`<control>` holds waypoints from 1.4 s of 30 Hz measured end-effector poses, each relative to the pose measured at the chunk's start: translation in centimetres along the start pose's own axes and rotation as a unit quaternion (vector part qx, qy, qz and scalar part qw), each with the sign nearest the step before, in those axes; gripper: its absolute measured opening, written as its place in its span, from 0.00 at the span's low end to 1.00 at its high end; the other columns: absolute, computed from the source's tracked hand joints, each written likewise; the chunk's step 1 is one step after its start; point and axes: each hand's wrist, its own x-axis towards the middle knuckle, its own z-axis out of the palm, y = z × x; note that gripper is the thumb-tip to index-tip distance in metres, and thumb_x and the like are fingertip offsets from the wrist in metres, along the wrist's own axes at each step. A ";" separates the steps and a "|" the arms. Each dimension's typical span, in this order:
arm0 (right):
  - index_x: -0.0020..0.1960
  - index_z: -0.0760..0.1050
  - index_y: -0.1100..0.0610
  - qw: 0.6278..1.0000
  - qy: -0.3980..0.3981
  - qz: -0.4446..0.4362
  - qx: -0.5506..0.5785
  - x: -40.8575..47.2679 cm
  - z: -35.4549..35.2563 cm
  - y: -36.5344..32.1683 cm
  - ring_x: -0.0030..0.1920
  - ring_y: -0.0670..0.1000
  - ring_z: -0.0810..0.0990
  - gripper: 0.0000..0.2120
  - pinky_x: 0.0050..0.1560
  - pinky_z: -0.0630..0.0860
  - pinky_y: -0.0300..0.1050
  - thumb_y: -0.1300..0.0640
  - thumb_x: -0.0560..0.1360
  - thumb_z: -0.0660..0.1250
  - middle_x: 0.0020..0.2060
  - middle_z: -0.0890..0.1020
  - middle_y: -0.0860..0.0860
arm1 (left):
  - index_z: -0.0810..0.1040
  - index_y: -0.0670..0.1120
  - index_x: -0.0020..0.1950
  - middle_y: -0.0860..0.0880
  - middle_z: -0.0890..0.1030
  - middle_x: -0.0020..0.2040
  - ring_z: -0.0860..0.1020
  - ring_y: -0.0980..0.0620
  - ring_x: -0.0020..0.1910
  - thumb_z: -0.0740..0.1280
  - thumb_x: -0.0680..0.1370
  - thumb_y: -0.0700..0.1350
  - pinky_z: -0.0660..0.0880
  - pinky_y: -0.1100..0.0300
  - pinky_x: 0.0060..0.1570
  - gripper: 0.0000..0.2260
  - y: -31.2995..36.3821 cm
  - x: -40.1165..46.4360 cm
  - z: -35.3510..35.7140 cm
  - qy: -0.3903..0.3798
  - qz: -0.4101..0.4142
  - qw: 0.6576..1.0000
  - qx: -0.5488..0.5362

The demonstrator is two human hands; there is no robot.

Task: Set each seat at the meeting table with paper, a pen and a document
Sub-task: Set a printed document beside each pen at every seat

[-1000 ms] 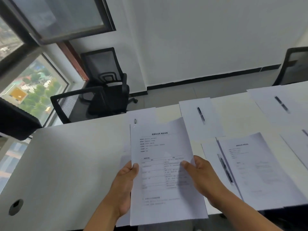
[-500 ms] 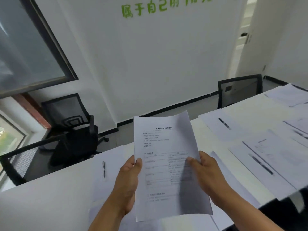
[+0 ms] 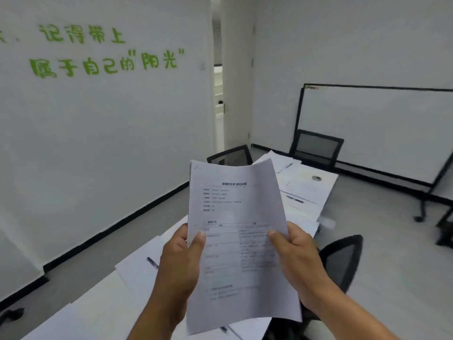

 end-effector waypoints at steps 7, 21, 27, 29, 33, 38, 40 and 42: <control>0.57 0.83 0.58 0.990 0.120 -0.043 0.055 -2.2 -12.5 -4.6 0.50 0.58 0.90 0.08 0.54 0.86 0.61 0.61 0.86 0.65 0.48 0.90 0.55 | 0.84 0.49 0.63 0.42 0.90 0.52 0.90 0.37 0.50 0.64 0.89 0.43 0.85 0.33 0.55 0.09 6.8 -1.2 11.0 -0.135 0.038 0.989 -0.056; 0.59 0.84 0.57 0.968 0.189 -0.136 0.091 -0.5 -41.4 -6.1 0.52 0.62 0.89 0.10 0.60 0.83 0.68 0.59 0.87 0.64 0.50 0.90 0.58 | 0.88 0.48 0.59 0.47 0.91 0.49 0.90 0.43 0.49 0.68 0.87 0.43 0.86 0.48 0.47 0.08 13.7 -5.8 40.4 -0.197 0.112 0.973 -0.049; 0.54 0.84 0.57 0.951 0.227 -0.203 0.051 1.7 -54.8 -8.7 0.53 0.74 0.83 0.11 0.55 0.82 0.75 0.51 0.85 0.67 0.51 0.86 0.66 | 0.87 0.44 0.58 0.42 0.90 0.51 0.88 0.39 0.48 0.67 0.87 0.44 0.86 0.41 0.50 0.09 18.4 -7.7 53.4 -0.224 0.162 0.958 -0.081; 0.54 0.85 0.56 0.947 0.240 -0.207 0.051 2.3 -58.0 -9.5 0.50 0.65 0.88 0.10 0.54 0.86 0.68 0.57 0.87 0.65 0.48 0.89 0.58 | 0.87 0.45 0.57 0.42 0.90 0.51 0.88 0.40 0.47 0.67 0.87 0.44 0.86 0.43 0.48 0.09 19.7 -7.9 56.4 -0.229 0.182 0.952 -0.083; 0.55 0.84 0.58 0.939 0.260 -0.217 0.049 3.8 -64.2 -9.9 0.48 0.55 0.91 0.10 0.46 0.87 0.52 0.59 0.87 0.64 0.47 0.91 0.53 | 0.87 0.47 0.56 0.42 0.90 0.51 0.87 0.35 0.52 0.66 0.88 0.44 0.85 0.31 0.55 0.10 21.6 -8.1 63.1 -0.249 0.209 0.942 -0.083; 0.55 0.84 0.58 0.927 0.292 -0.228 0.062 7.7 -69.5 -9.5 0.48 0.55 0.90 0.10 0.50 0.86 0.56 0.59 0.86 0.64 0.47 0.91 0.52 | 0.87 0.48 0.57 0.44 0.90 0.50 0.88 0.38 0.51 0.65 0.88 0.44 0.87 0.37 0.53 0.10 22.8 -6.1 70.2 -0.268 0.227 0.933 -0.084; 0.55 0.84 0.58 0.927 0.296 -0.223 0.058 10.0 -71.4 -9.2 0.50 0.57 0.90 0.09 0.53 0.86 0.61 0.57 0.86 0.65 0.48 0.90 0.54 | 0.87 0.47 0.57 0.45 0.90 0.49 0.89 0.41 0.49 0.65 0.88 0.43 0.87 0.42 0.49 0.10 23.0 -4.7 72.9 -0.271 0.232 0.930 -0.088; 0.55 0.83 0.60 0.924 0.308 -0.222 0.052 13.1 -73.6 -9.1 0.51 0.63 0.89 0.11 0.54 0.86 0.67 0.54 0.86 0.67 0.49 0.89 0.58 | 0.87 0.48 0.56 0.45 0.90 0.49 0.89 0.41 0.49 0.64 0.88 0.43 0.86 0.44 0.48 0.11 23.4 -2.7 76.4 -0.282 0.235 0.925 -0.093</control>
